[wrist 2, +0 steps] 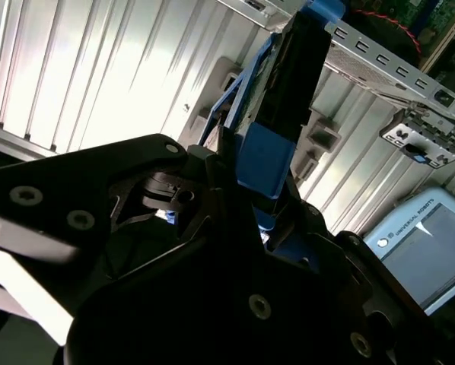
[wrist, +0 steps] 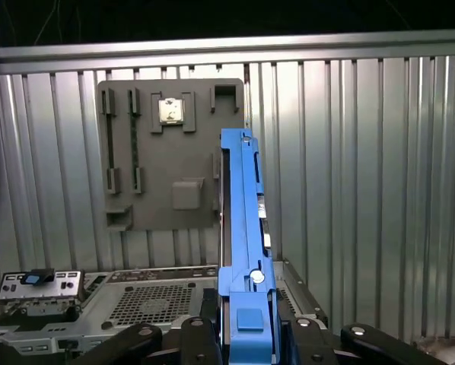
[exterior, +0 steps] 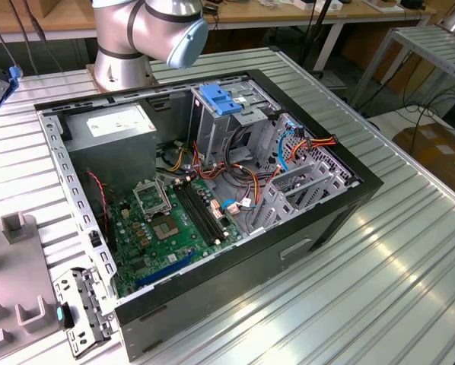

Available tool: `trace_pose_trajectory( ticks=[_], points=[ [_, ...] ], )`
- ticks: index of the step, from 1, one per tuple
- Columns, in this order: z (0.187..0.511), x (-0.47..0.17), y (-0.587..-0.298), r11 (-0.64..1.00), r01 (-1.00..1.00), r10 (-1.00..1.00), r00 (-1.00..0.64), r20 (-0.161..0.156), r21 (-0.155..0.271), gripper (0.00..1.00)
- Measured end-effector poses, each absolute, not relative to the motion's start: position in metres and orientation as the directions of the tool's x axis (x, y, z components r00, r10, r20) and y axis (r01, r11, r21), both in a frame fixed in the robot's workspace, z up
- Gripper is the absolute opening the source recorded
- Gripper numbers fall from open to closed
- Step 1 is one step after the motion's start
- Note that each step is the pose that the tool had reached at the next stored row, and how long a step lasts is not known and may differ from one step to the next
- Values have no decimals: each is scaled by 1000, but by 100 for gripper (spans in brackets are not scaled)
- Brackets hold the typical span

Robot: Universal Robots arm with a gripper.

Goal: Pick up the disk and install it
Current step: 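Pick up the disk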

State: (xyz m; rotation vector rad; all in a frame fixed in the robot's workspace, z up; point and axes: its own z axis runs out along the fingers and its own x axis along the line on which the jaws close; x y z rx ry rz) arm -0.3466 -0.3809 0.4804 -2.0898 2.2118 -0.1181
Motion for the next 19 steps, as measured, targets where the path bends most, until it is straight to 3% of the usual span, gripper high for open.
trace_pose_trajectory(
  ticks=[4, 11, 19],
  points=[
    [480, -355, -381, 57, -976, -998, -54, -17, -209, 37],
    [480, -363, -381, 56, -949, -998, -52, -19, -310, 37],
    [480, -366, -381, 53, -922, -999, -51, -15, -383, 37]
  ],
)
